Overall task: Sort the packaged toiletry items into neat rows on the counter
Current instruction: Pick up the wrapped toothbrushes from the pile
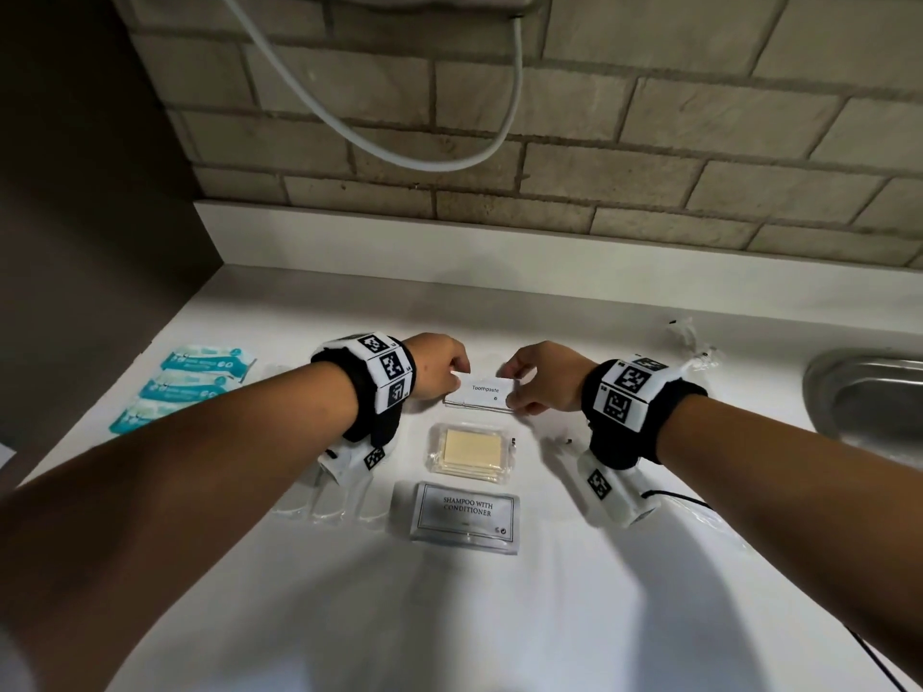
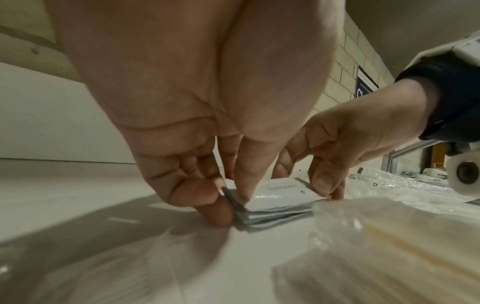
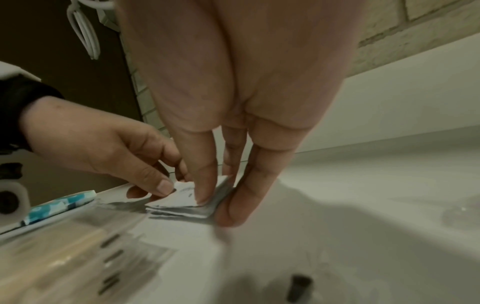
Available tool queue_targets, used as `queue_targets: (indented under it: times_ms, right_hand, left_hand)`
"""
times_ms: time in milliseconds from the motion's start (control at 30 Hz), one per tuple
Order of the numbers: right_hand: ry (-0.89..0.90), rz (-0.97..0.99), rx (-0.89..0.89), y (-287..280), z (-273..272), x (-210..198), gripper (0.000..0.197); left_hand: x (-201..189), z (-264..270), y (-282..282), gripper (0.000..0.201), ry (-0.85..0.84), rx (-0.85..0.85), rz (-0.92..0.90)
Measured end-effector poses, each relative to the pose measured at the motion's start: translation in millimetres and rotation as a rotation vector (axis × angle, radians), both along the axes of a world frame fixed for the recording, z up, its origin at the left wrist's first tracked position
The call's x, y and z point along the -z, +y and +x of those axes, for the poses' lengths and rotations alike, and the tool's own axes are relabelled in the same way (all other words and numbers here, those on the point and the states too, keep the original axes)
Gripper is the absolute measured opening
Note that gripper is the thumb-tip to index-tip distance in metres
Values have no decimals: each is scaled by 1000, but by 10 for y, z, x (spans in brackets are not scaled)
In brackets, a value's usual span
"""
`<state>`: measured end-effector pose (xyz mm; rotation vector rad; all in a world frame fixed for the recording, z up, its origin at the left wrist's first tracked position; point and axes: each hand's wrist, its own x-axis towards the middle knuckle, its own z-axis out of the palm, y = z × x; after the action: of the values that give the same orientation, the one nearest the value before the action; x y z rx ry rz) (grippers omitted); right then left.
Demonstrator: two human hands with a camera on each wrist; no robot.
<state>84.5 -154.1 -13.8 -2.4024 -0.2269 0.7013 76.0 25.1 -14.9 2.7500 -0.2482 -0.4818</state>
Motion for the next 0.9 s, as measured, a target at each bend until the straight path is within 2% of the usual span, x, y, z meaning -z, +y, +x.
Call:
queue_targets:
  times_ms: [233, 433, 600, 700, 833, 900]
  right_hand:
    - [-32, -105, -98, 32, -2, -36, 39]
    - [-62, -264, -232, 56, -19, -154, 66]
    - [-153, -395, -280, 103, 2, -148, 72]
    - [-190, -440, -308, 138, 8, -139, 66]
    - [-232, -464, -312, 182, 16, -107, 28]
    - [-231, -473, -322, 199, 31, -86, 21]
  left_hand:
    - [-74, -10, 29, 41, 51, 10, 44]
    - [-43, 17, 27, 67, 92, 51, 90]
    - [-22, 39, -21, 64, 31, 82, 130]
    - [-5, 53, -47, 59, 14, 94, 148]
    - [-11, 64, -71, 45, -4, 103, 170]
    - [-16, 63, -80, 40, -4, 101, 180]
